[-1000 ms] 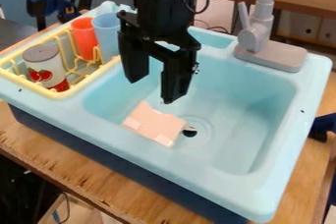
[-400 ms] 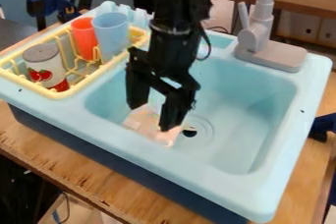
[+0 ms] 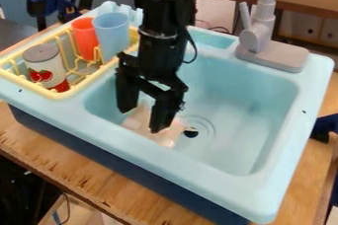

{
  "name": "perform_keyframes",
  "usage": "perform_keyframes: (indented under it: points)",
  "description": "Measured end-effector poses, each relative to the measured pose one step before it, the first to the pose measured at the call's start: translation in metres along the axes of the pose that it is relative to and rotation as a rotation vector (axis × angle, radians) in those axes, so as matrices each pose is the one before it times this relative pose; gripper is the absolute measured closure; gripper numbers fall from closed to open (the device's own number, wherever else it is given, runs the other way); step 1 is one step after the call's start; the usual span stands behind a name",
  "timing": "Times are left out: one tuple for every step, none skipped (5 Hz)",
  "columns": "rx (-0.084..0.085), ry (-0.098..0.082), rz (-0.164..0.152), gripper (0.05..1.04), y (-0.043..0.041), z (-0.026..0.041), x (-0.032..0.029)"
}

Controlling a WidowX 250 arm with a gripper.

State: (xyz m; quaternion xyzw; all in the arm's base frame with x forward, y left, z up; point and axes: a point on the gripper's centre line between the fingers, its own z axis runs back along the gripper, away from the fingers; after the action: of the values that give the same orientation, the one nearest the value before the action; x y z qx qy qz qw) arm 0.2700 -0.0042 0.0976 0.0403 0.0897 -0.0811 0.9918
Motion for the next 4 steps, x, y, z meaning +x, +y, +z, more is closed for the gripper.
perform_keyframes:
  points:
    - [-0.0183, -0.0068, -0.0031, 0.083, 0.00073, -0.00361, 0.00347]
    - [-0.0344, -0.0083, -0.03, 0.083, -0.00412, -0.00659, 0.00486]
    - [-0.0382, -0.012, -0.023, 0.083, -0.0067, -0.00791, -0.00067]
    - [-0.0551, -0.0276, -0.0255, 0.083, -0.01831, -0.00071, -0.00446]
